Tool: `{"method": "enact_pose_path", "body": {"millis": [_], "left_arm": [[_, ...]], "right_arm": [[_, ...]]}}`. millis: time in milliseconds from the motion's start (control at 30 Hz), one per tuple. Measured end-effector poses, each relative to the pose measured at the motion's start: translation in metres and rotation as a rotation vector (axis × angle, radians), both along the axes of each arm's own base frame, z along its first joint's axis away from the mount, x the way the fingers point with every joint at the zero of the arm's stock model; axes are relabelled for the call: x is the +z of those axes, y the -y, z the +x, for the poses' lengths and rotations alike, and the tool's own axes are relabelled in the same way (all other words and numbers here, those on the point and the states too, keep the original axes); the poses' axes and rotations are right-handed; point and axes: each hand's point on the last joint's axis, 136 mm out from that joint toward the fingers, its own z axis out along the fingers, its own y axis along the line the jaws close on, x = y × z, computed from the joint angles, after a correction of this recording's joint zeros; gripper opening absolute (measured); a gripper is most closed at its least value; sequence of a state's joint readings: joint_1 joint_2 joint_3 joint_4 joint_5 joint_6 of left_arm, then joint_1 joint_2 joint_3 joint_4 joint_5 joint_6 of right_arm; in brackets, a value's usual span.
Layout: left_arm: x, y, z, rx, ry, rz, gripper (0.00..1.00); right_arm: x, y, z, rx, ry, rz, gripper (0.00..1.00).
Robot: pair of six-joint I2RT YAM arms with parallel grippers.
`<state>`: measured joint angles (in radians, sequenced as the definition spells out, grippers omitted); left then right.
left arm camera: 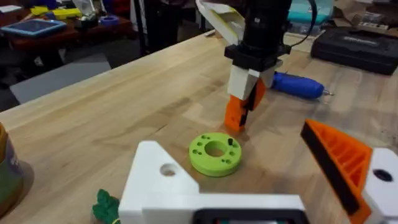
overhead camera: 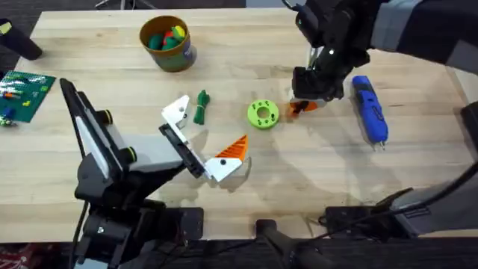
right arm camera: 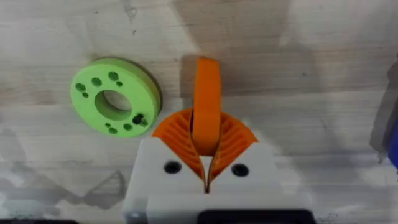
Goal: Pick up the gripper from the table and insert it into the empty holder that is missing its gripper. Then pick up a screw, insert it into the mounting hole, and use the screwdriver to tighten it. Finally, clean up the table by picking up the vegetable and placing it into the bucket.
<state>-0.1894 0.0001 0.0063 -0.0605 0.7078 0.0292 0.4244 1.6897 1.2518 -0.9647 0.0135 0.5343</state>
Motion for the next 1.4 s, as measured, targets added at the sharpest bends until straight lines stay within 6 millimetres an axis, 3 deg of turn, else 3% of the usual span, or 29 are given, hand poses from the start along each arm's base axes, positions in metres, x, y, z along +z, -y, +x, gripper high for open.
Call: {"method": "enact_pose_path", "body": {"millis": [367, 667, 1133, 1233, 1400], "left_arm": [[0.000, 0.000, 0.000, 0.000, 0.000, 0.000, 0.986], [0.000, 0.000, 0.000, 0.000, 0.000, 0.000, 0.986], [0.000, 0.000, 0.000, 0.000, 0.000, 0.000, 0.986], [0.000, 0.000, 0.000, 0.000, 0.000, 0.000, 0.986], [0.000, 0.000, 0.000, 0.000, 0.000, 0.000, 0.986]], "right_arm": [[0.008, 0.002, -0.006, 0.018, -0.004, -0.008, 0.020], [0.087, -0.005, -0.005, 0.067, 0.207, 0.084, 0.020], [0.184, -0.011, -0.038, 0.125, 0.500, 0.323, 0.020], [0.183, -0.011, -0.044, 0.110, 0.538, 0.366, 0.019], [0.163, -0.024, -0.044, 0.082, 0.583, 0.502, 0.019]]}}
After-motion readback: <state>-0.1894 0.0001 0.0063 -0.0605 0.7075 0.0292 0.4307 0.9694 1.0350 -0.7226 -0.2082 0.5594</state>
